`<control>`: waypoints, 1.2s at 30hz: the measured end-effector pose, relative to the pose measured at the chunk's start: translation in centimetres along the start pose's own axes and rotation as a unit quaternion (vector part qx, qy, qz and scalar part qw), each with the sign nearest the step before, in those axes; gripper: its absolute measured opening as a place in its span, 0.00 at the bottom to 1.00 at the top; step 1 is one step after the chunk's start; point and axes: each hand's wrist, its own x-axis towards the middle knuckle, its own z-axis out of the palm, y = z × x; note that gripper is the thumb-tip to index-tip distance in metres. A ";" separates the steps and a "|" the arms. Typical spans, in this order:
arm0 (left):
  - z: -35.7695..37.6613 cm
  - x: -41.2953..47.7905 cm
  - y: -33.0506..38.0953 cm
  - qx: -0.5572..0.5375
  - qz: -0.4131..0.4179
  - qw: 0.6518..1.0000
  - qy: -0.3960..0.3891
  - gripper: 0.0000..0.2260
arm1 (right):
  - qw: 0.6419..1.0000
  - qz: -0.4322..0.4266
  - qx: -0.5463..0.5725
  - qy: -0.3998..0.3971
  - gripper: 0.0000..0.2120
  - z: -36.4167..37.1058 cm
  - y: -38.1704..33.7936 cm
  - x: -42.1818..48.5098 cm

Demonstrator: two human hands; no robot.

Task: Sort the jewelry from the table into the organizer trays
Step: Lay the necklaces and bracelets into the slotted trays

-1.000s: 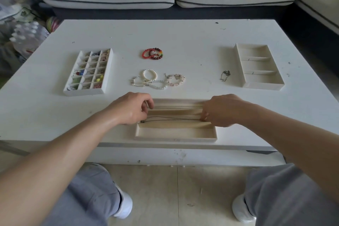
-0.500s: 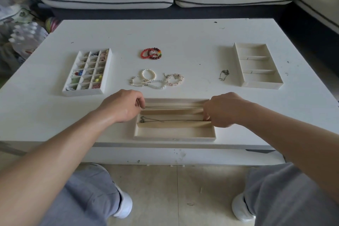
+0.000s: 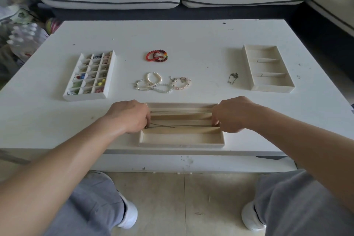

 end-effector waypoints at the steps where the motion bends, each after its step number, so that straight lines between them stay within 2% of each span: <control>1: 0.0 0.0 0.1 0.006 -0.004 1.000 0.005 0.18 | 1.000 0.002 -0.005 0.002 0.22 0.1 0.1 0.1; 4: -0.1 0.1 0.3 -0.030 -0.006 0.999 0.016 0.14 | 0.999 0.007 0.029 0.026 0.16 0.0 0.2 0.3; 7: -0.4 0.2 0.1 -0.078 -0.014 0.994 0.072 0.11 | 0.986 0.028 0.108 0.123 0.09 -0.4 0.6 0.5; 9: -0.2 0.5 -0.3 -0.073 -0.011 0.992 0.102 0.07 | 0.977 0.043 0.133 0.158 0.08 -0.3 1.0 0.8; 14: 1.0 1.1 -0.6 -0.049 0.001 0.995 0.087 0.06 | 0.985 0.054 0.117 0.116 0.03 0.9 1.2 1.9; 21: 1.2 1.6 -0.2 -0.033 -0.014 0.996 0.085 0.07 | 0.988 0.055 0.087 0.116 0.04 1.2 0.8 2.5; 24: 0.1 1.9 -0.1 -0.045 -0.018 0.997 0.059 0.07 | 0.980 0.066 0.141 0.124 0.08 0.4 1.6 2.2; 29: -3.2 3.4 2.1 -0.134 0.006 0.988 0.071 0.03 | 0.926 0.138 0.259 0.237 0.10 -0.3 5.3 4.4; 32: -4.3 5.1 4.5 -0.168 0.027 0.980 0.103 0.02 | 0.918 0.190 0.258 0.234 0.16 0.9 6.9 6.7; 36: -5.1 7.6 7.3 -0.197 0.044 0.972 0.120 0.03 | 0.908 0.249 0.241 0.237 0.13 1.8 7.2 8.9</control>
